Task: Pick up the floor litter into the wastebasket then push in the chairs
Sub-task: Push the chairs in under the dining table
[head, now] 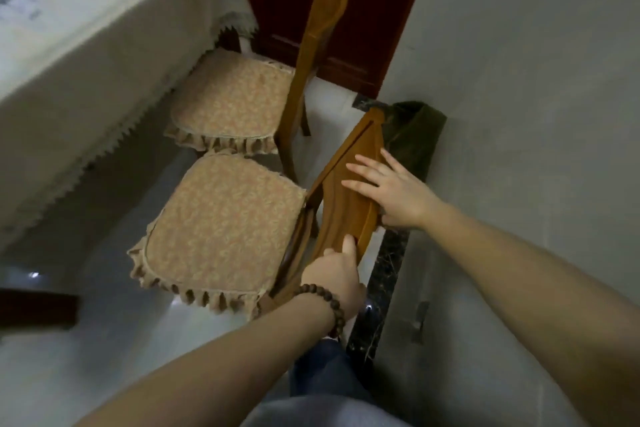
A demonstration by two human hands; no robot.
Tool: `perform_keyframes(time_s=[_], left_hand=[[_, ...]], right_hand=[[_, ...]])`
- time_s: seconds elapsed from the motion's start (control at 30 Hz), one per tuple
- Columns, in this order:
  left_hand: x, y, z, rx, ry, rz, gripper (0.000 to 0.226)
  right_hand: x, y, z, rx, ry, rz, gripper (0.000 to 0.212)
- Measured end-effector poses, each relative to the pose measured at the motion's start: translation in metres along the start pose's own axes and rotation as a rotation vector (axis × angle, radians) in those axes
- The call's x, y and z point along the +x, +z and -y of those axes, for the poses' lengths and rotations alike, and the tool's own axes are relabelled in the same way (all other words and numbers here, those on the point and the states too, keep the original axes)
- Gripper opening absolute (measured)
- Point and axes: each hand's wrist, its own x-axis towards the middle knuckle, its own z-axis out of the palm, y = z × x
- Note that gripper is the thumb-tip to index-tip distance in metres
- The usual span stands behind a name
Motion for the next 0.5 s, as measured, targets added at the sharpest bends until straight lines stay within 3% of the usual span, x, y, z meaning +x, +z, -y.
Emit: perform_keyframes(time_s=[0.1, 0.2, 0.3, 0.5], left_hand=[[0.000, 0.000, -0.010, 0.065, -0.053, -0.053, 0.079], [-0.002, -0.005, -0.012, 0.080, -0.061, -0.083, 0.071], [-0.001, -0.010, -0.013, 0.115, -0.064, -0.048, 0.076], [-0.021, -0.004, 0.013, 0.194, -0.046, -0.051, 0.080]], right_hand=[[0.020, -0.005, -0.011, -0.138, -0.195, -0.002, 0.077], [0.028, -0.009, -0.015, -0.205, -0.320, -0.014, 0.052], [0.028, -0.010, -0.017, -0.214, -0.346, -0.044, 0.027], [0.025, 0.000, 0.005, -0.143, -0.321, -0.140, 0.016]])
